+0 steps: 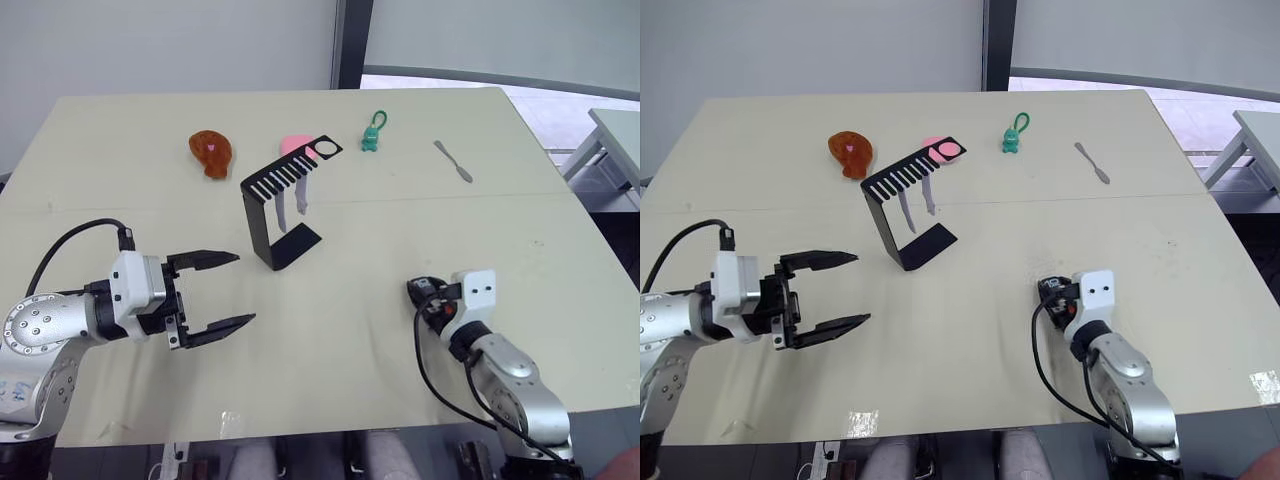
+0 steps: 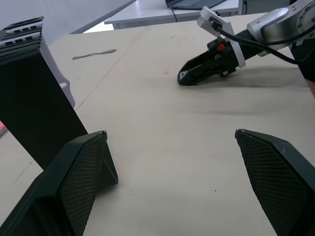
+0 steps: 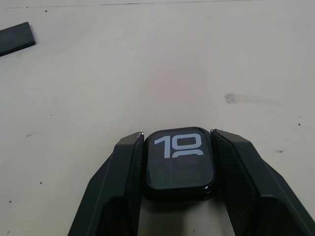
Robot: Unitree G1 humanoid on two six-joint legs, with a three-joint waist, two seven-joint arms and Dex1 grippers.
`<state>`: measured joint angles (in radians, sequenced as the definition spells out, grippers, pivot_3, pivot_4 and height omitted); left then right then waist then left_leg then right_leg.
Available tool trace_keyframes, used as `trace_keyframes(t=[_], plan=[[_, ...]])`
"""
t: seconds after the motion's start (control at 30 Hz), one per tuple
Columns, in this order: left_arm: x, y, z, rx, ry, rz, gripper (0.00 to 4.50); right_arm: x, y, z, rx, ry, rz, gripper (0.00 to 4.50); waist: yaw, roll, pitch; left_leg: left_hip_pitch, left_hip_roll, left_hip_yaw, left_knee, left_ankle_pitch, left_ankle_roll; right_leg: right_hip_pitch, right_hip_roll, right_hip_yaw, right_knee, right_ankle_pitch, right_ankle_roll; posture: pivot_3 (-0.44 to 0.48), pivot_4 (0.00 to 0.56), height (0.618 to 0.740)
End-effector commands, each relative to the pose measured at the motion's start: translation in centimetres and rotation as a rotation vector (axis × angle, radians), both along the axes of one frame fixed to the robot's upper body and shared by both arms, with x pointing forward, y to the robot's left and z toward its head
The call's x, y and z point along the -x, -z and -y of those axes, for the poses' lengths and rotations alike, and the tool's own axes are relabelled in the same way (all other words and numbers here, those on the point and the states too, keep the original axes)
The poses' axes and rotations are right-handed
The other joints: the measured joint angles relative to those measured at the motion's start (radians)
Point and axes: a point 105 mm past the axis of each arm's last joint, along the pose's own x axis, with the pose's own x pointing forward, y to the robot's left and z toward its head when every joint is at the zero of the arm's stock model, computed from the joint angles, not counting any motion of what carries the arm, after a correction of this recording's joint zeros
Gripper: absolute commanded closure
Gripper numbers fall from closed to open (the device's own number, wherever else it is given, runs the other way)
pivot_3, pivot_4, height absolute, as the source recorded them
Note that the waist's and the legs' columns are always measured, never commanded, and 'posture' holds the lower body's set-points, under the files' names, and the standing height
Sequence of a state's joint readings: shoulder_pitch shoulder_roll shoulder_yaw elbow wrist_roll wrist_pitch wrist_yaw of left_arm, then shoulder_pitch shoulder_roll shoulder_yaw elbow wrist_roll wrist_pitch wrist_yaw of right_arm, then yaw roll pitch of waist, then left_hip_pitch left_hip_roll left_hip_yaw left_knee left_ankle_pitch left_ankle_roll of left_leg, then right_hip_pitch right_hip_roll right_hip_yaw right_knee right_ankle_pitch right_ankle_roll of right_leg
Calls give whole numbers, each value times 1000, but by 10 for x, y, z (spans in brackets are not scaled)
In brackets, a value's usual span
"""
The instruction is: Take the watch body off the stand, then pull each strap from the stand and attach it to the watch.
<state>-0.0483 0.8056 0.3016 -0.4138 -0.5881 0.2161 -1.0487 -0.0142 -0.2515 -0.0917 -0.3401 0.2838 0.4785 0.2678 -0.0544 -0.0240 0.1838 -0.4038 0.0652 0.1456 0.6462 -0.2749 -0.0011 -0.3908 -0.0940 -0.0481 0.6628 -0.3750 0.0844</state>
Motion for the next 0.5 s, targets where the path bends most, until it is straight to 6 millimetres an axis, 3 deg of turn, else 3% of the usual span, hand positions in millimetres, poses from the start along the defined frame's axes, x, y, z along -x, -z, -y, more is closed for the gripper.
trace_keyframes(t=[0.03, 0.07, 0.2, 0.33, 0.5], plan=[[0, -8, 0, 3, 24, 13, 0, -2, -4, 3, -6, 0, 37, 2810, 1, 0, 0, 0, 0, 0, 0, 0, 0, 0, 0, 0, 0, 0, 0, 0, 150, 740], [-1, -8, -1, -5, 24, 10, 0, -2, -6, 3, 0, -9, 45, 1758, 1, 0, 0, 0, 0, 0, 0, 0, 0, 0, 0, 0, 0, 0, 0, 0, 150, 740], [-3, -6, -7, -17, 0, -3, 0, 0, -8, 4, 39, -57, 60, 25, 2, 0, 0, 0, 0, 0, 0, 0, 0, 0, 0, 0, 0, 0, 0, 0, 150, 740], [-7, -9, -13, 16, -45, -7, 0, 3, -18, 9, 65, -120, 94, 25, 3, 0, 0, 0, 0, 0, 1, 0, 0, 0, 0, 0, 0, 0, 0, 0, 150, 740], [0, 4, -37, -4, -138, -54, 0, 29, -60, 30, 68, -288, 175, 25, 2, 1, 0, 0, 0, 1, 0, 0, 1, 0, 0, 0, 0, 0, 0, 0, 150, 740]])
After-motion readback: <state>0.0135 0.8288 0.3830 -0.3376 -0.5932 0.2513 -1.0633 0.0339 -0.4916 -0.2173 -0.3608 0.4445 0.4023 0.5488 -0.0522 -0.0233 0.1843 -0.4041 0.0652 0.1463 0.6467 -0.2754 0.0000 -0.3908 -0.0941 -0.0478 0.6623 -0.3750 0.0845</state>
